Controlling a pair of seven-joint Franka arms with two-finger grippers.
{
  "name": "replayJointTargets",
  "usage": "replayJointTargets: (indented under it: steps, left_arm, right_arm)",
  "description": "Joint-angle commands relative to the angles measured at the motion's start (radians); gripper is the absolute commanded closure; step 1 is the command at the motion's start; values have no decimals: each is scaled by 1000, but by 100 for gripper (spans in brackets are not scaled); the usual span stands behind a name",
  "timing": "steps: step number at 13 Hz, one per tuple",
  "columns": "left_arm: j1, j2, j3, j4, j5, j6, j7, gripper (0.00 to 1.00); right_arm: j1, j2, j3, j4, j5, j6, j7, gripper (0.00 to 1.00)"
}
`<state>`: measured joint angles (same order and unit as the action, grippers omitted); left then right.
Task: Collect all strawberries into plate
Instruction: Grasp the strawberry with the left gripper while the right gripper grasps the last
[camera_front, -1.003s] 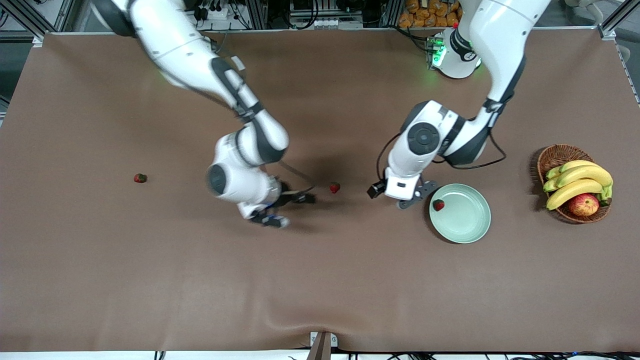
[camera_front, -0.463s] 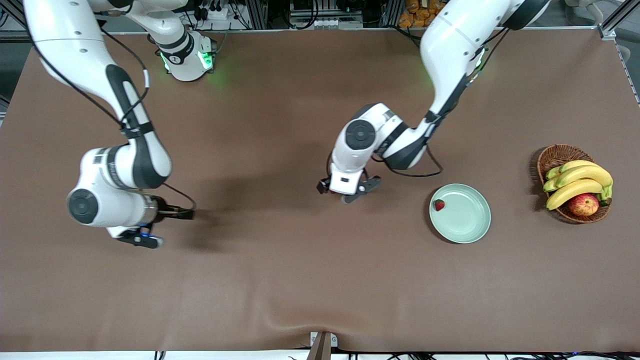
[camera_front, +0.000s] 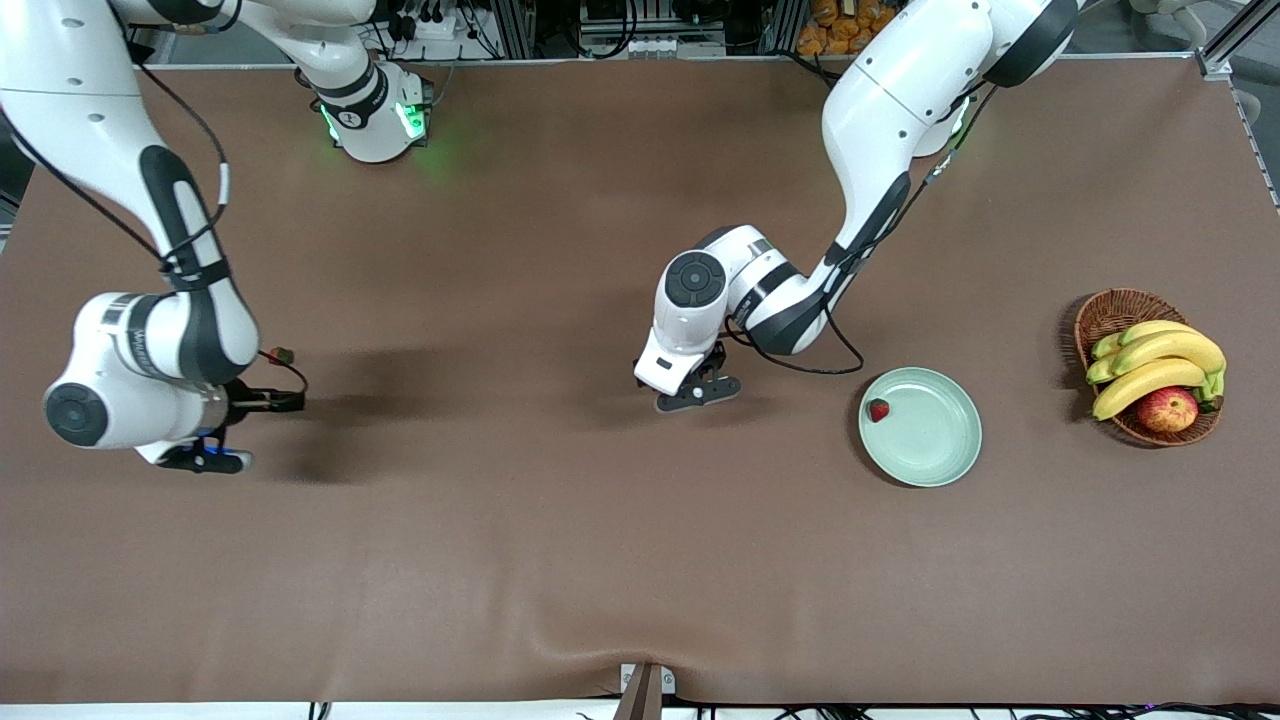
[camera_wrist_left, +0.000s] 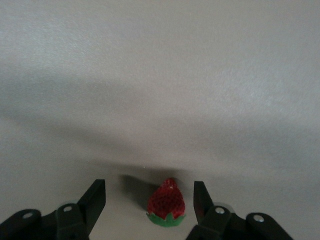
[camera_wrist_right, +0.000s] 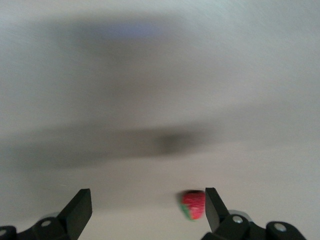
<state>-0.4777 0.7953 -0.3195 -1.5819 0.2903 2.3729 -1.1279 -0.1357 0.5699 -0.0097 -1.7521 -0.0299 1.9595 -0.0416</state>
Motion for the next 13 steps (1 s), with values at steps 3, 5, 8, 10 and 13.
replayJointTargets:
  steps: [3, 5, 8, 10, 13]
  left_arm:
    - [-19, 21, 0, 28, 18, -3, 11, 26]
    - [-21, 22, 0, 28, 16, -3, 14, 28]
    - [-22, 31, 0, 28, 16, -3, 16, 45]
    - [-22, 38, -1, 30, 16, -3, 16, 59]
    - [-24, 32, -1, 26, 13, -4, 8, 91]
  right_arm:
    - [-25, 10, -12, -67, -65, 2, -77, 4]
    - [-25, 11, -12, -108, -65, 7, -77, 17]
    - [-27, 10, -13, -119, -65, -4, -90, 31]
    - [-27, 11, -26, -121, -65, -4, -141, 42]
    - [-27, 10, -29, -138, -65, -4, -156, 49]
